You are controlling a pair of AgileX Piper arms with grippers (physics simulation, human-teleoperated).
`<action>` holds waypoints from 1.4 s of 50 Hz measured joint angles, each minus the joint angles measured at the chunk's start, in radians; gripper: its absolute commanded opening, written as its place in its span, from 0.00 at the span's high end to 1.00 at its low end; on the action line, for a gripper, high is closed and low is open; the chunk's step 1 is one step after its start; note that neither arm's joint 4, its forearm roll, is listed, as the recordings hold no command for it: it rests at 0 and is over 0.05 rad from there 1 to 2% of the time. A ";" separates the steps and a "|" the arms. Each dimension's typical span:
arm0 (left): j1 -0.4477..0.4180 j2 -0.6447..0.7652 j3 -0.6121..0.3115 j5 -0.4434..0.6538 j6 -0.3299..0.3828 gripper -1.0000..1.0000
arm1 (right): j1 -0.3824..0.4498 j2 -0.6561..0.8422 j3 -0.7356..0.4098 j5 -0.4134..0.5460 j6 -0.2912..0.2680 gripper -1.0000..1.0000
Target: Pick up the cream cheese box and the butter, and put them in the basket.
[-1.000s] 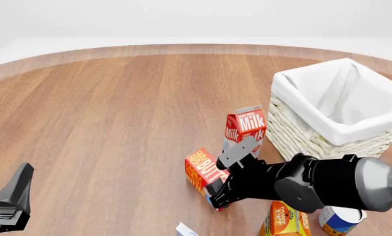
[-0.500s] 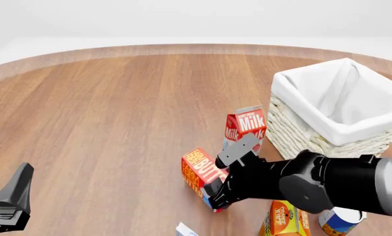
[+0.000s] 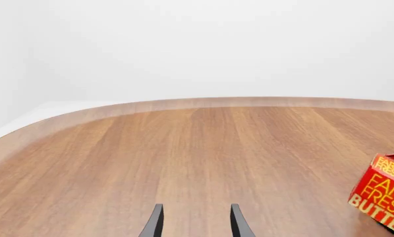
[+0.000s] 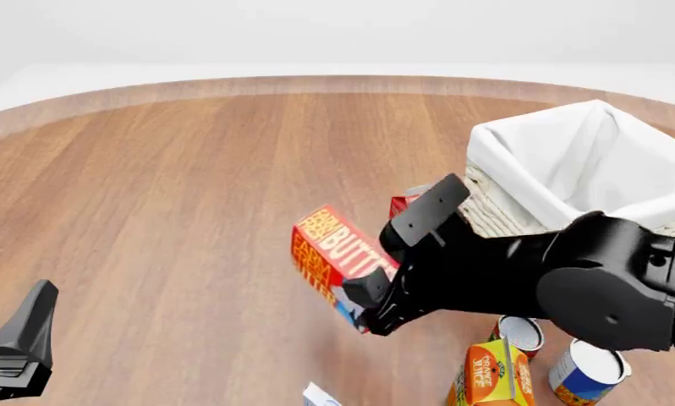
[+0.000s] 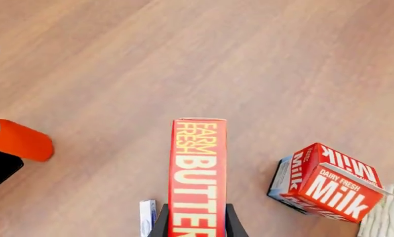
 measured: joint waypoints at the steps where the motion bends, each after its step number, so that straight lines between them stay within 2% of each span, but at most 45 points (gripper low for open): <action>1: 0.000 0.000 0.000 0.000 0.000 0.00 | 0.001 -0.009 -0.005 0.006 -0.003 1.00; 22: 0.000 0.000 0.000 0.000 0.000 0.00 | -0.020 -0.185 -0.129 0.148 -0.042 1.00; 36: 0.000 0.000 0.000 0.000 0.000 0.00 | -0.090 -0.293 -0.244 0.241 -0.054 1.00; 46: 0.000 0.000 0.000 0.000 0.000 0.00 | -0.166 -0.359 -0.260 0.251 -0.026 1.00; 70: 0.000 0.000 0.000 0.000 0.000 0.00 | -0.415 -0.454 -0.204 0.190 0.102 1.00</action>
